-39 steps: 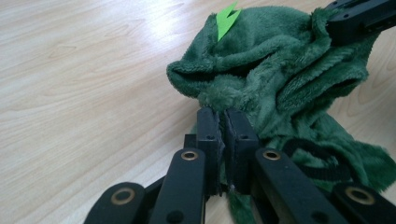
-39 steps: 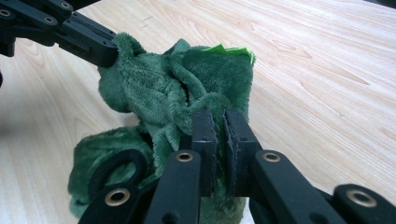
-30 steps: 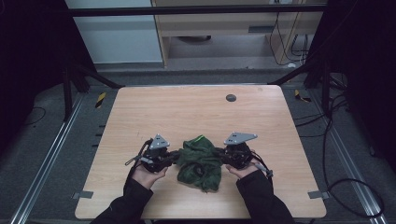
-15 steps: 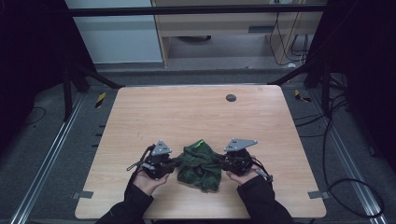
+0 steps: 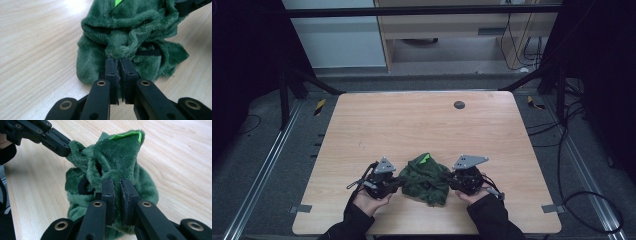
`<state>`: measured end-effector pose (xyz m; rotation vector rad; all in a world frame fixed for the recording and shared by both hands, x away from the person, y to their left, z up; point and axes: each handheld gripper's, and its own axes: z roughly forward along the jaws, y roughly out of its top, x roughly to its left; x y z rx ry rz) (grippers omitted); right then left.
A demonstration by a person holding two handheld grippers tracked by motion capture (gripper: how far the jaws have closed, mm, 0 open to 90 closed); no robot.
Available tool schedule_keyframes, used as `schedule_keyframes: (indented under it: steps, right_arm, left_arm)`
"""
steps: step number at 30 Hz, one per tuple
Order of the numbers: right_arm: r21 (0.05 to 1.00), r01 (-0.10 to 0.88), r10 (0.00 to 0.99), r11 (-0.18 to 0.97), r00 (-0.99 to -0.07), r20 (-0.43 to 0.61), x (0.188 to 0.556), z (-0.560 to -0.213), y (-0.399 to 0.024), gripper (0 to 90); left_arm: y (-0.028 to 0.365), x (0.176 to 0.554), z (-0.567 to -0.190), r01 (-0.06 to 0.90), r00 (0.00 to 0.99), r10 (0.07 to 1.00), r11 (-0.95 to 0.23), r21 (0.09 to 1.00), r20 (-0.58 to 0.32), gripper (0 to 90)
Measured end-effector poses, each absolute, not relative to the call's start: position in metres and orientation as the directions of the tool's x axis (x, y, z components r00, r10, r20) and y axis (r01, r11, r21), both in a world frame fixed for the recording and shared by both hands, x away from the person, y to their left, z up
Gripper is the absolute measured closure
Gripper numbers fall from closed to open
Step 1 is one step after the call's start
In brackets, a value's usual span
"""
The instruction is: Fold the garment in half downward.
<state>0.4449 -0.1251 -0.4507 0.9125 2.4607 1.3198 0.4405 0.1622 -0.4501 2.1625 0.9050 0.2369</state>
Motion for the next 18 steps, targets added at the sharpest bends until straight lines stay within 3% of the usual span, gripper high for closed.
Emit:
schedule_keyframes:
  steps: [18]
  right_arm:
    - [0.794, 0.45, 0.604, 0.409, -0.785, 0.134, 0.431, -0.468, -0.126, 81.7]
  left_arm:
    - [0.162, 0.431, -0.461, 0.55, 0.732, 0.671, -0.479, 0.685, -0.119, 88.5]
